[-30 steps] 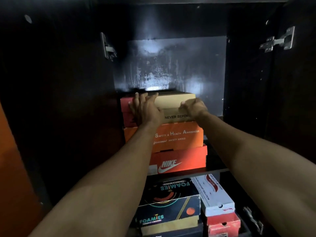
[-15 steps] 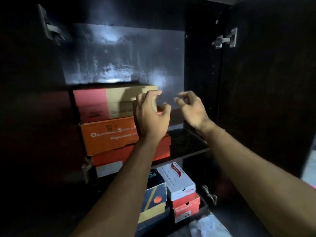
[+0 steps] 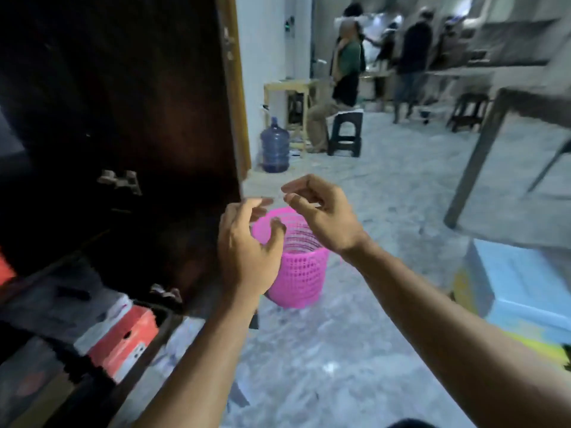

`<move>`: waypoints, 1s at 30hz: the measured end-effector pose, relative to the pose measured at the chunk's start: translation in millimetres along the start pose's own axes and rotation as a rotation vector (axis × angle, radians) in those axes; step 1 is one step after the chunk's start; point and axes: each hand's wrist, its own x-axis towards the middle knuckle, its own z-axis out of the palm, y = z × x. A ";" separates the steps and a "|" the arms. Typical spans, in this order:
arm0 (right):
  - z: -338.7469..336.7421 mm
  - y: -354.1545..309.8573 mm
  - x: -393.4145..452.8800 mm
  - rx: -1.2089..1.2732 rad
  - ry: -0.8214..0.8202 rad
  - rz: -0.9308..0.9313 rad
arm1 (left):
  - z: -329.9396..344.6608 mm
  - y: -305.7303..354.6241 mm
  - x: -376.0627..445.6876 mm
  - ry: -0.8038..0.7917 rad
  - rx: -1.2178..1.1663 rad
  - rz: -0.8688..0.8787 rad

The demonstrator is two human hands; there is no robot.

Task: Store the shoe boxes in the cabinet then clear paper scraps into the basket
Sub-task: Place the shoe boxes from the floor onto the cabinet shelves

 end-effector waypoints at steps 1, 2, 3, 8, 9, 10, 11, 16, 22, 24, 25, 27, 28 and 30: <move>-20.4 14.6 -11.7 -0.023 0.049 0.055 | 19.7 2.9 -12.4 -0.067 -0.029 -0.017; -46.6 31.3 -27.2 -0.036 0.111 0.116 | 45.0 9.5 -27.1 -0.161 -0.075 -0.034; -74.7 50.1 -44.9 -0.049 0.180 0.175 | 71.2 20.5 -44.4 -0.273 -0.114 -0.063; -169.0 139.7 -123.6 -0.098 0.469 0.408 | 173.3 42.3 -118.2 -0.720 -0.221 -0.361; -185.9 158.6 -141.6 -0.113 0.520 0.453 | 192.6 45.4 -132.6 -0.789 -0.226 -0.420; -202.8 176.5 -158.7 -0.127 0.579 0.504 | 213.6 47.0 -148.4 -0.860 -0.237 -0.474; -224.6 193.1 -176.6 -0.147 0.647 0.563 | 239.1 54.0 -166.3 -0.940 -0.240 -0.519; -318.3 260.6 -229.9 -0.284 0.950 0.832 | 338.6 81.5 -222.8 -1.192 -0.338 -0.718; -391.8 332.5 -232.4 -0.468 0.974 1.037 | 443.6 111.4 -245.2 -1.267 -0.361 -0.847; -399.6 351.3 -230.0 -0.454 0.972 1.101 | 472.4 119.3 -250.9 -1.289 -0.357 -0.915; -400.9 360.8 -228.5 -0.448 0.973 1.115 | 484.5 123.6 -252.6 -1.290 -0.374 -0.954; -401.1 377.2 -224.2 -0.454 0.994 1.116 | 504.7 130.2 -254.7 -1.288 -0.389 -1.022; -401.4 384.3 -221.4 -0.458 1.010 1.119 | 513.2 130.4 -256.0 -1.283 -0.393 -1.045; -402.9 394.3 -217.8 -0.468 1.015 1.149 | 526.7 122.1 -260.5 -1.226 -0.419 -1.105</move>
